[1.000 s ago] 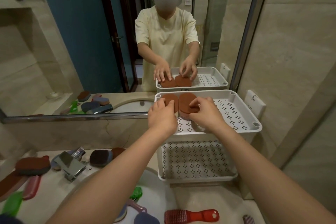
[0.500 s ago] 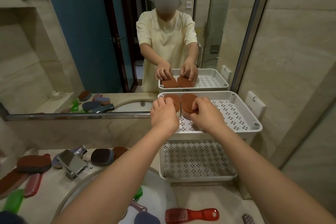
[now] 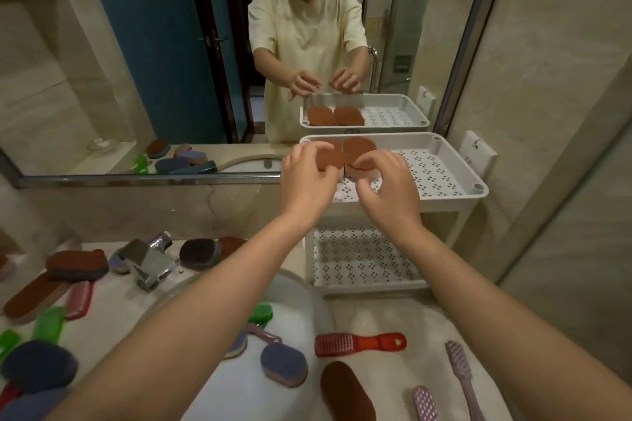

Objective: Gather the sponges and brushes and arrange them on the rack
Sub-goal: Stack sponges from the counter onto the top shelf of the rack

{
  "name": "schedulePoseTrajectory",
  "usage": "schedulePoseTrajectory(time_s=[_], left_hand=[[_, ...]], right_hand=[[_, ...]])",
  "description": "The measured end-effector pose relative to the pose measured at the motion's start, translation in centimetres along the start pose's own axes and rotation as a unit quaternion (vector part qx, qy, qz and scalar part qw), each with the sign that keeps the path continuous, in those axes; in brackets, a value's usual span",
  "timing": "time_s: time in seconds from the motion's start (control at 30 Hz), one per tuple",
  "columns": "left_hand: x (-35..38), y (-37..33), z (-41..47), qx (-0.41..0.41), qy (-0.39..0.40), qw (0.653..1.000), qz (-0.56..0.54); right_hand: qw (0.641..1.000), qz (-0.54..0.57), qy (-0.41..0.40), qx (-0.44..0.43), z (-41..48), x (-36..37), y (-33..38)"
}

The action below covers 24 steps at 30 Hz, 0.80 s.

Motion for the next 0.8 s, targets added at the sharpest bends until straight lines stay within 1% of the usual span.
schedulePoseTrajectory(time_s=[0.07, 0.13, 0.2, 0.27, 0.37, 0.5, 0.6, 0.7, 0.8], left_hand=[[-0.8, 1.1, -3.0, 0.017, -0.018, 0.996, -0.085], [-1.5, 2.7, -6.0, 0.034, -0.039, 0.992, -0.111], [-1.7, 4.2, -8.8, 0.065, -0.052, 0.993, -0.083], [-1.2, 5.9, -11.1, 0.088, -0.045, 0.994, -0.052], [0.2, 8.6, -13.8, 0.070, -0.009, 0.997, -0.030], [3.1, 13.2, -16.9, -0.013, 0.095, 0.995, -0.010], [5.4, 16.7, -19.2, -0.087, 0.192, 0.977, 0.030], [7.2, 20.2, -21.9, -0.200, 0.282, 0.934, 0.084], [9.1, 23.6, -24.8, -0.316, 0.367, 0.874, 0.042]], right_hand=[[0.999, 0.027, -0.029, -0.010, -2.7, 0.0, 1.1], [0.998, 0.029, -0.044, -0.030, -5.5, 0.2, 1.9], [0.998, 0.010, -0.035, -0.045, -8.4, 0.8, 2.4], [0.999, -0.008, -0.005, -0.035, -11.1, 1.9, 2.5], [0.998, -0.014, 0.052, 0.015, -15.1, 3.8, 1.8], [0.985, -0.028, 0.135, 0.105, -20.3, 5.9, 0.6], [0.962, -0.031, 0.207, 0.178, -24.2, 7.4, -0.4], [0.928, -0.012, 0.277, 0.249, -28.0, 8.7, -1.1], [0.885, -0.012, 0.335, 0.323, -31.4, 9.4, -1.4]])
Point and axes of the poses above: each hand's wrist, its own z-axis towards the middle knuckle, its own x-axis out of the palm, y = z × x, the point moved 9 cm from there along z, towards the middle knuckle, and after that the axes turned 9 degrees about -x, right-handed, at the moved point
